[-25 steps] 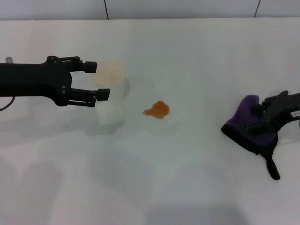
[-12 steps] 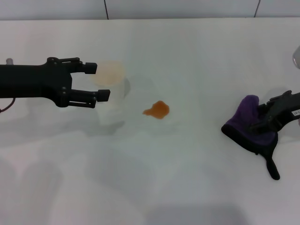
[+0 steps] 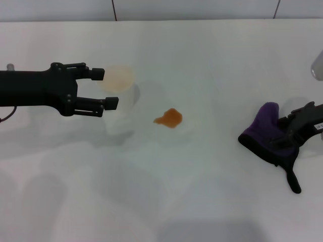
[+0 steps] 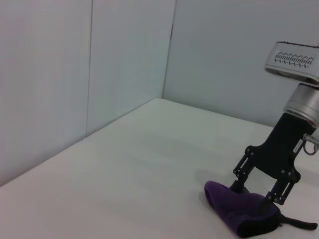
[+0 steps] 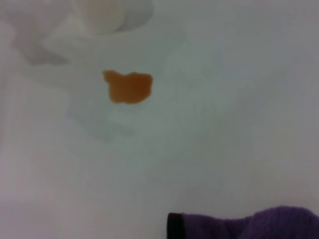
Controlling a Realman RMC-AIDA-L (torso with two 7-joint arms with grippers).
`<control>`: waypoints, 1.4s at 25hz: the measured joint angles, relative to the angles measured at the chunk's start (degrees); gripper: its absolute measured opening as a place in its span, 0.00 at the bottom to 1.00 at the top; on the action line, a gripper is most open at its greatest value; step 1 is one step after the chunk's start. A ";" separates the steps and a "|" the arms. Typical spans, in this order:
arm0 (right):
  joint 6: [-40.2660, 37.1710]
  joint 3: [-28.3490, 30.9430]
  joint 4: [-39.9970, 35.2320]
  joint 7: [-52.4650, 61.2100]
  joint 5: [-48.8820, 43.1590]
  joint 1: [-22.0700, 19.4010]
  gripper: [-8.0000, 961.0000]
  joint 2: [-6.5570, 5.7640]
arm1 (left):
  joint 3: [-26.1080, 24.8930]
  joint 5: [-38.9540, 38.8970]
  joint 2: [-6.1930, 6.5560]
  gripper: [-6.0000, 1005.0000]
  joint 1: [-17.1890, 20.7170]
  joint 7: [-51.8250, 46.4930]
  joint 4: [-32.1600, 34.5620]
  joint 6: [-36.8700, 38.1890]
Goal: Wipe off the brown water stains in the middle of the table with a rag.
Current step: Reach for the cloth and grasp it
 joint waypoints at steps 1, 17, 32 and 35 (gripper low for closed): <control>0.15 -0.41 -0.02 0.11 -0.04 -0.01 0.70 0.00 | 0.00 -0.03 0.00 0.87 0.02 0.01 0.00 0.00; 1.09 -2.49 -0.78 0.57 -0.71 -0.02 0.66 0.00 | 0.00 -0.45 0.00 0.87 0.26 0.07 0.00 0.26; 0.75 -2.74 -0.58 0.62 -0.80 0.47 0.23 0.00 | 0.00 -0.77 0.00 0.87 0.30 0.07 0.00 0.03; 0.60 -2.93 -0.36 0.62 -0.80 0.66 0.21 -0.01 | 0.00 -0.85 0.00 0.87 0.30 0.07 0.00 0.02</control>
